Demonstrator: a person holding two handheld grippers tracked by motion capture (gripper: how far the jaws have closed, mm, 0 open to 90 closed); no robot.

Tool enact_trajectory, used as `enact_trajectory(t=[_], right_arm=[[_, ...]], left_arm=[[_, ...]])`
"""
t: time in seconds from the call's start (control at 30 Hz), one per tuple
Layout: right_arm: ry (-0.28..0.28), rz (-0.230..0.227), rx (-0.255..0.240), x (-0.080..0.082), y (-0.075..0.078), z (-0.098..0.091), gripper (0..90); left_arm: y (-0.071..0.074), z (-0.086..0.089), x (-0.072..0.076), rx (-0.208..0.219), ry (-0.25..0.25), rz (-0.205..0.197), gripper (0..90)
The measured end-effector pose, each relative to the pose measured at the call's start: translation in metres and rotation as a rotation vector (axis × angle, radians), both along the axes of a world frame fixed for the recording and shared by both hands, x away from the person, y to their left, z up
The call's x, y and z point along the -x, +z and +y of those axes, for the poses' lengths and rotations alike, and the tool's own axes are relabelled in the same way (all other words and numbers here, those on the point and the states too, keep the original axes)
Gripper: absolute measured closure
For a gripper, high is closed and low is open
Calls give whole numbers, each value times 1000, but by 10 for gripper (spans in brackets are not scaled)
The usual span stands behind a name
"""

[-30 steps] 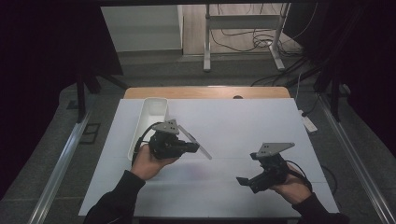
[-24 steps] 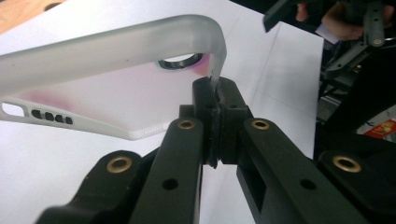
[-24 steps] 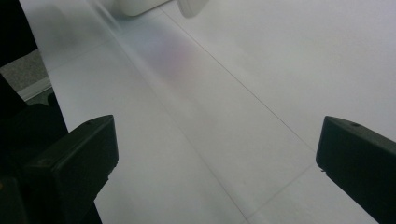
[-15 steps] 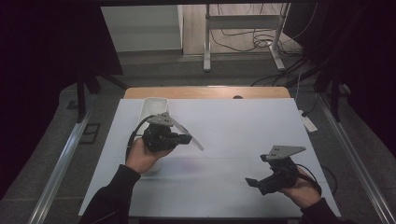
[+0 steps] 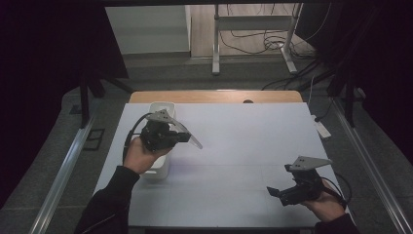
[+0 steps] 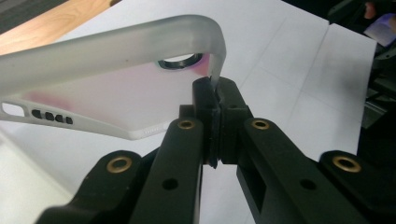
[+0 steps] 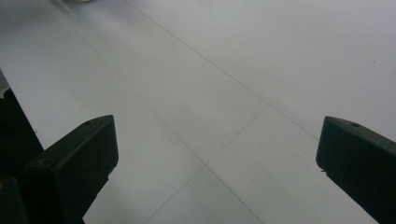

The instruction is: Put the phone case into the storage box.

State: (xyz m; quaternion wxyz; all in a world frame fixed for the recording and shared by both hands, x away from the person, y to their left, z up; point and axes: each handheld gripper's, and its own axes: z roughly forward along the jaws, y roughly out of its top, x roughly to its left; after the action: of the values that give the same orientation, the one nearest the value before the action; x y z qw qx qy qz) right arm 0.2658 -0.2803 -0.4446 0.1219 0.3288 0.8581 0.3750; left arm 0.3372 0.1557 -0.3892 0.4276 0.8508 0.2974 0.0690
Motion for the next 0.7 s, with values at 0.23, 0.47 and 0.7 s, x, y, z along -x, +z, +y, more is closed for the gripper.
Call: enact_trajectory(t=[0.23, 0.47, 0.7], right_arm=[[-34, 7, -2, 3, -3, -10, 0], [-87, 17, -3, 6, -7, -23, 0], [-143, 14, -11, 11, -7, -32, 0]], left_arm=[[5, 7, -4, -16, 30, 4, 882], [10, 17, -9, -33, 64, 5, 882], [15, 26, -12, -40, 95, 9, 882]])
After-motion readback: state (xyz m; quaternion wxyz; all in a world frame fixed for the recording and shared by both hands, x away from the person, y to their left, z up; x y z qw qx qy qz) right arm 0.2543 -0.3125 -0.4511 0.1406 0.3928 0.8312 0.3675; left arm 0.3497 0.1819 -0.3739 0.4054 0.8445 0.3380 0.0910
